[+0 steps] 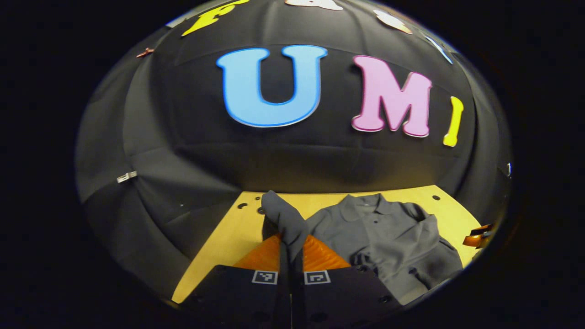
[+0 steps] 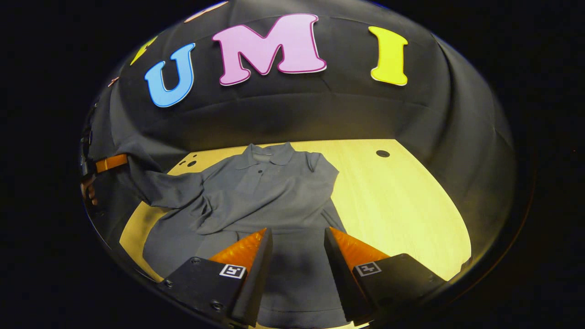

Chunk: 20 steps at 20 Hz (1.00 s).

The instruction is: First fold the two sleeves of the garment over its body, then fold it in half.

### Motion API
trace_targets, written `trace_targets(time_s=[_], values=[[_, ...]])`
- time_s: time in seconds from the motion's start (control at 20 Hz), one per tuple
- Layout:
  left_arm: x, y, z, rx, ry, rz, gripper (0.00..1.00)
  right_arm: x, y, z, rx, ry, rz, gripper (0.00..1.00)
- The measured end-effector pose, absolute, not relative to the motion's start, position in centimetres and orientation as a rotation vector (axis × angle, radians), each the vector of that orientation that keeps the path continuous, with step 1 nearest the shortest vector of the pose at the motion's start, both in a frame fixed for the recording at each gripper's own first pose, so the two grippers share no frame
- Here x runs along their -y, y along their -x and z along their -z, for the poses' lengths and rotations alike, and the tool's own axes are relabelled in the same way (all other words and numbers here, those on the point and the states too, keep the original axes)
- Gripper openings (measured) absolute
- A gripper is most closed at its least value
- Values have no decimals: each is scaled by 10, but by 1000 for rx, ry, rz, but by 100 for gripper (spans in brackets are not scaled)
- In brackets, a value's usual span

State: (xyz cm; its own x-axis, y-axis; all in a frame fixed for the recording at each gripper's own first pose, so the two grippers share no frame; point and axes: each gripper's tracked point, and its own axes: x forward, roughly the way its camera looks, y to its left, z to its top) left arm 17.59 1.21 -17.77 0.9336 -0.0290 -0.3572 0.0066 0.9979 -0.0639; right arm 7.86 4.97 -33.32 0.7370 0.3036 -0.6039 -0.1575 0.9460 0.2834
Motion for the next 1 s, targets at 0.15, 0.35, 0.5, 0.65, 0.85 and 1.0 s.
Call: trace_targets(time_s=[0.15,0.35,0.5,0.65,0.85,1.0], values=[[50,-185,170,-354,53,98,7,-30,-80,338,-702,-224,-247,71],[122,-193,176,-369,59,181,7,-6,-81,346,-711,-230,-235,71],[163,-197,186,-388,59,222,7,8,-80,354,-724,-234,-233,72],[198,-199,209,-420,43,244,7,20,-80,366,-746,-243,-234,72],[241,-201,247,-479,-1,265,7,50,-82,377,-768,-242,-241,72],[263,-202,283,-530,-37,269,7,61,-84,386,-783,-245,-244,72]])
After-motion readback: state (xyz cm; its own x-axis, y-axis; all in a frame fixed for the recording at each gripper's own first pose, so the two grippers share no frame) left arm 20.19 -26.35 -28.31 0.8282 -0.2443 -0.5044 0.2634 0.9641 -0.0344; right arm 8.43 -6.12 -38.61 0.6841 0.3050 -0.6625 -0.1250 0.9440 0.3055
